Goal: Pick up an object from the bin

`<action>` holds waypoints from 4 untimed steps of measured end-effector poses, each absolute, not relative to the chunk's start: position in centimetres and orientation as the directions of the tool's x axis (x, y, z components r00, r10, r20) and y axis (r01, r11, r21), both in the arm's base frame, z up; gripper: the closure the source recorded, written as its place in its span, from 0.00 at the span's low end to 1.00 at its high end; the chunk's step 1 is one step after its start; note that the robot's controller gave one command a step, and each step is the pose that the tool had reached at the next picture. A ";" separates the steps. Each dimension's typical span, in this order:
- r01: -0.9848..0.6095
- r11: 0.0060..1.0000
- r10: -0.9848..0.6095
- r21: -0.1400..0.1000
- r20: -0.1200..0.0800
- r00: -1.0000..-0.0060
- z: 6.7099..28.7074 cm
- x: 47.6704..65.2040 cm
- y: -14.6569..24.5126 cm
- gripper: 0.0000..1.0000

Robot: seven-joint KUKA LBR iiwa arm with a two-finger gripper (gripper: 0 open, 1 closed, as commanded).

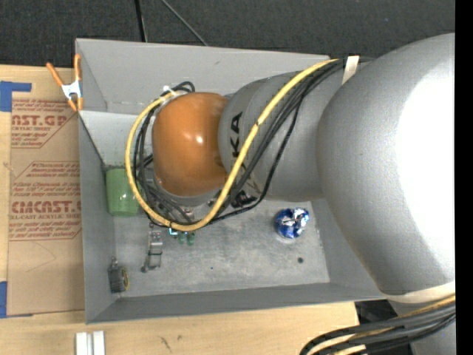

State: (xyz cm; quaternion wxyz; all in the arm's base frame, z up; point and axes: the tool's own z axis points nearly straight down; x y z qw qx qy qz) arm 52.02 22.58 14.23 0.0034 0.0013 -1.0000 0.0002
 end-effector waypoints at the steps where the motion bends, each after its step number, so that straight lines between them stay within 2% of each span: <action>1: -0.327 0.945 -0.327 0.001 -0.005 -0.945 7.0 49.1 23.3 0.00; 2: -0.610 0.793 -0.610 0.001 -0.004 -0.793 11.7 48.0 24.7 0.00; 3: -0.693 0.720 -0.693 -0.001 -0.005 -0.720 8.2 48.2 24.7 0.00; 4: -0.692 0.722 -0.692 0.001 -0.004 -0.722 8.2 48.1 24.7 1.00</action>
Offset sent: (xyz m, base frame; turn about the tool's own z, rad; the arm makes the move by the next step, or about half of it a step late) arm -0.0299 0.0065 -0.0723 -0.3311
